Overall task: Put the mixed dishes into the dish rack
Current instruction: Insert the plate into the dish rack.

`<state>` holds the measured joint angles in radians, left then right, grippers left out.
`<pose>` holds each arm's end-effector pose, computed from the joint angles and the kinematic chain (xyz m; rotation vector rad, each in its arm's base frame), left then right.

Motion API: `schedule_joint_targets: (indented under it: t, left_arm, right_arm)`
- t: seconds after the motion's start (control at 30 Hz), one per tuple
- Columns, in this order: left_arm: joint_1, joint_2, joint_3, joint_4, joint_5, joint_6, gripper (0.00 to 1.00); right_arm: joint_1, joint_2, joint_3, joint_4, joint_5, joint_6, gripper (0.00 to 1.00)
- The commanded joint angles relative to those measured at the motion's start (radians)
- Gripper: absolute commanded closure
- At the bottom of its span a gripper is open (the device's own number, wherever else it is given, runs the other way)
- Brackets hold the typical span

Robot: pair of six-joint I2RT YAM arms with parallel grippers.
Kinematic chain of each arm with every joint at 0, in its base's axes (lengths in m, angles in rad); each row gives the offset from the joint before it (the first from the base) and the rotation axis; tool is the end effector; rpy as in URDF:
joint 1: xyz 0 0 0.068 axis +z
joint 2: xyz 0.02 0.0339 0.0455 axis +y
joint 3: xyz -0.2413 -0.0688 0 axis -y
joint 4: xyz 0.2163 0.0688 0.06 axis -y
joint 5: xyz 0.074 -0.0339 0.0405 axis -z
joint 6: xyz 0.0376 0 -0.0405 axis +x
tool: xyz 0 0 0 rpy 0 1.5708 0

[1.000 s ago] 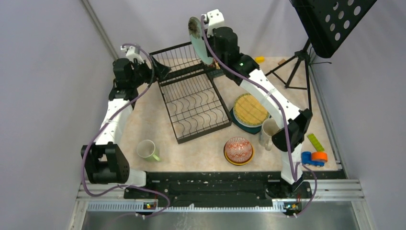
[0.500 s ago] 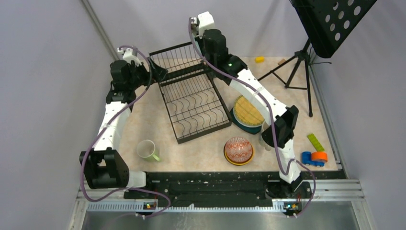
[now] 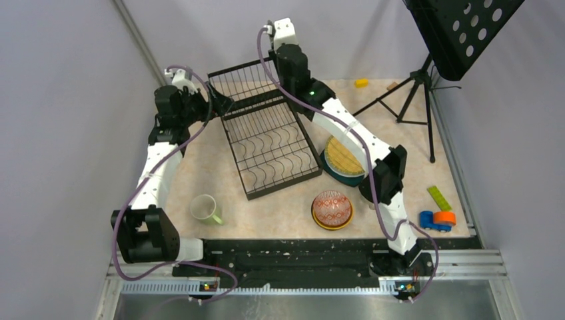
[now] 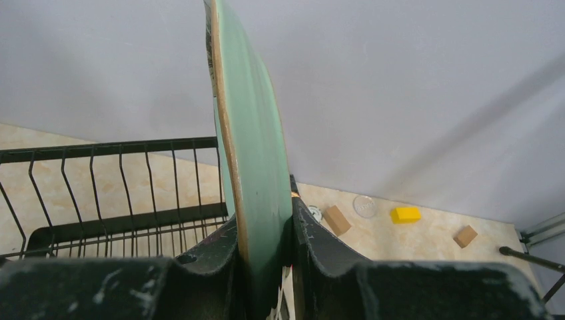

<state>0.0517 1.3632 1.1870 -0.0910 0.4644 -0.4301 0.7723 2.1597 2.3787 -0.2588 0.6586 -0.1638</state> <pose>0.2980 -0.0014 0.3424 -0.1162 1.8609 -0.6895 0.3425 0.3016 0.4156 -0.2407 1.5844 -0.0581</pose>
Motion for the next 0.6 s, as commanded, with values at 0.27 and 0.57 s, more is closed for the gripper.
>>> schedule_joint_targets:
  t: [0.27,0.57]
  left_arm:
    - [0.004,-0.030,-0.001,0.036,0.037,-0.006,0.17]
    - [0.003,-0.031,0.005,0.027,0.036,-0.002,0.17]
  right_arm:
    - [0.032,0.020,0.064,0.153,0.099,0.031,1.00]
    - [0.053,0.000,0.107,0.200,0.113,-0.041,1.00]
